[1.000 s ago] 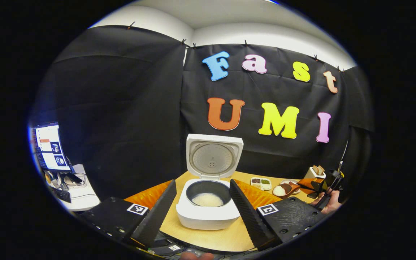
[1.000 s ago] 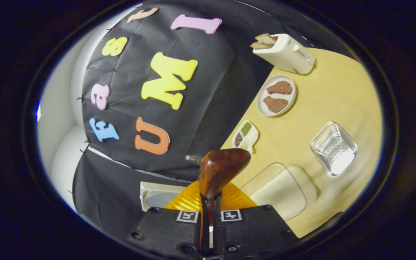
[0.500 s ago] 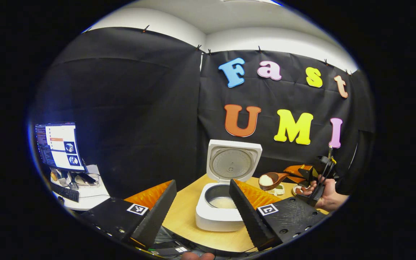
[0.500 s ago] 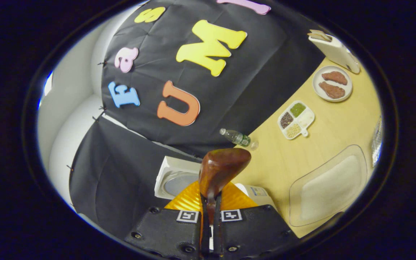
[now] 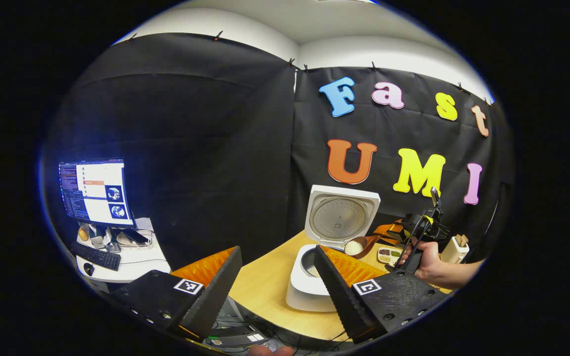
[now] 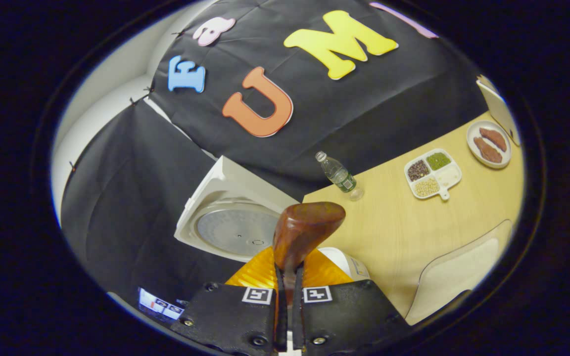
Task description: Close the left gripper, press the button to open the rice cooker; take a wooden spoon from the chopstick holder with the right hand, scoop a spoonful of rice and pour it into the rice cooker, then put the wooden spoon back into the chopstick holder.
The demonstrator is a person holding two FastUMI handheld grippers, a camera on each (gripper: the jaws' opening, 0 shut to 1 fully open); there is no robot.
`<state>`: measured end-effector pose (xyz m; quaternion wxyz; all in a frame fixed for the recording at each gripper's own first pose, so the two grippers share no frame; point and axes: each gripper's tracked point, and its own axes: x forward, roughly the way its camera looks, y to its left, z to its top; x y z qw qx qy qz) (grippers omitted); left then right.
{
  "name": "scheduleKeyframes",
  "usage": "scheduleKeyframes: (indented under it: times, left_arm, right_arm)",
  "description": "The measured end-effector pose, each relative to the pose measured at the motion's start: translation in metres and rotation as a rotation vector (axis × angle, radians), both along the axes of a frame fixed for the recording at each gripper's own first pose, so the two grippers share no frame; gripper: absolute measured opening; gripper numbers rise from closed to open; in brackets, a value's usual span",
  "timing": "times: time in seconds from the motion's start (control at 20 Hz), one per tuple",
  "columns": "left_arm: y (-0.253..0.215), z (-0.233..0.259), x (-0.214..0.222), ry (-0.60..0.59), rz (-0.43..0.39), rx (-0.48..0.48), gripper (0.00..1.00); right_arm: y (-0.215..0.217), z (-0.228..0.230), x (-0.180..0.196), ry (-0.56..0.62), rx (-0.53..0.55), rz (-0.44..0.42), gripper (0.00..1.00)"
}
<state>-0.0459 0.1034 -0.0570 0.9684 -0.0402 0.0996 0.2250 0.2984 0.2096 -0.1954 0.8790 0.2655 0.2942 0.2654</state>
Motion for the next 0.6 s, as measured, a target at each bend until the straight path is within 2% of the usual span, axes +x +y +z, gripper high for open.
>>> scheduleKeyframes:
  times: [0.3,0.6]
  left_arm:
    - [0.014,-0.006,-0.008,0.009,0.04,-0.014,0.94]
    - [0.026,-0.007,-0.009,0.006,0.061,-0.012,0.94]
  right_arm:
    - [0.021,-0.011,0.005,-0.11,-0.167,0.033,0.09]
    - [0.044,-0.01,0.001,-0.241,-0.314,0.105,0.09]
